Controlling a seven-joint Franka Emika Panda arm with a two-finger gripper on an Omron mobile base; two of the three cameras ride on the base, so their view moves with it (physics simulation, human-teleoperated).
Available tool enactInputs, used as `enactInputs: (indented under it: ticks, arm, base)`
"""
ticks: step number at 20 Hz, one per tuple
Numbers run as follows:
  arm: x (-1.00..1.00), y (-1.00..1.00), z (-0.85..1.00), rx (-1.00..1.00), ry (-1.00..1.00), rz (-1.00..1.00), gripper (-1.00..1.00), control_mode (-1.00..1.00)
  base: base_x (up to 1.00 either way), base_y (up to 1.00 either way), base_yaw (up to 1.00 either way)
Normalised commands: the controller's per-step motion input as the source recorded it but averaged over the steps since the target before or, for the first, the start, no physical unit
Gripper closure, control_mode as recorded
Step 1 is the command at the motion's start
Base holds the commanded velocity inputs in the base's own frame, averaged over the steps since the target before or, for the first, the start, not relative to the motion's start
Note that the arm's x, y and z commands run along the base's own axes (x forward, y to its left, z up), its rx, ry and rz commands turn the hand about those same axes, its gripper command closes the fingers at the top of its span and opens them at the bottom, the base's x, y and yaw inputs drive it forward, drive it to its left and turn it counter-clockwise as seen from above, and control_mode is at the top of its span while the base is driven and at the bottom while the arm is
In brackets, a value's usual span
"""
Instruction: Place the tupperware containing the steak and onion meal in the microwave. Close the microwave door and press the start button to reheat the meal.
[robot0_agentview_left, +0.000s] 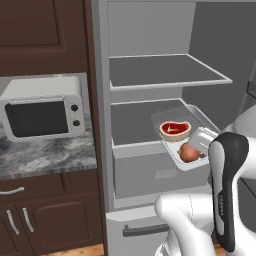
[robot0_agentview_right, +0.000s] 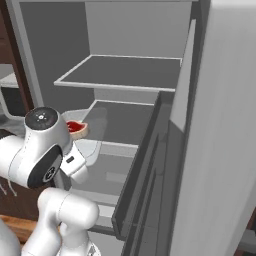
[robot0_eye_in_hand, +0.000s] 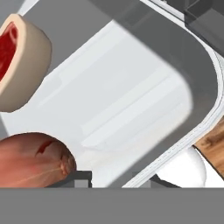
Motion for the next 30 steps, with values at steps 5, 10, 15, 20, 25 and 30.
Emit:
enactInputs:
  ticks: [5, 10, 15, 20, 25, 30]
  arm:
    - [0.0, 0.0, 0.0, 0.0, 0.0, 0.0, 1.0, -1.0]
    - [-0.11, 0.0, 0.0, 0.0, 0.0, 0.0, 1.0, -1.0]
    - [-0.74, 0.04, 0.0, 0.0, -0.09, 0.1, 1.0, -1.0]
    - [-0.73, 0.29, 0.0, -0.01, -0.15, 0.19, 1.0, -1.0]
    - [-0.05, 0.06, 0.03, 0.0, -0.03, 0.06, 1.0, -1.0]
    - [0.3, -0.02, 0.01, 0.0, 0.0, -0.02, 1.0, -1.0]
  base:
    - [0.0, 0.0, 0.0]
    - [0.0, 0.0, 0.0]
    - [0.0, 0.0, 0.0]
    - [0.0, 0.0, 0.0]
    - [0.0, 0.0, 0.0]
    - [0.0, 0.0, 0.0]
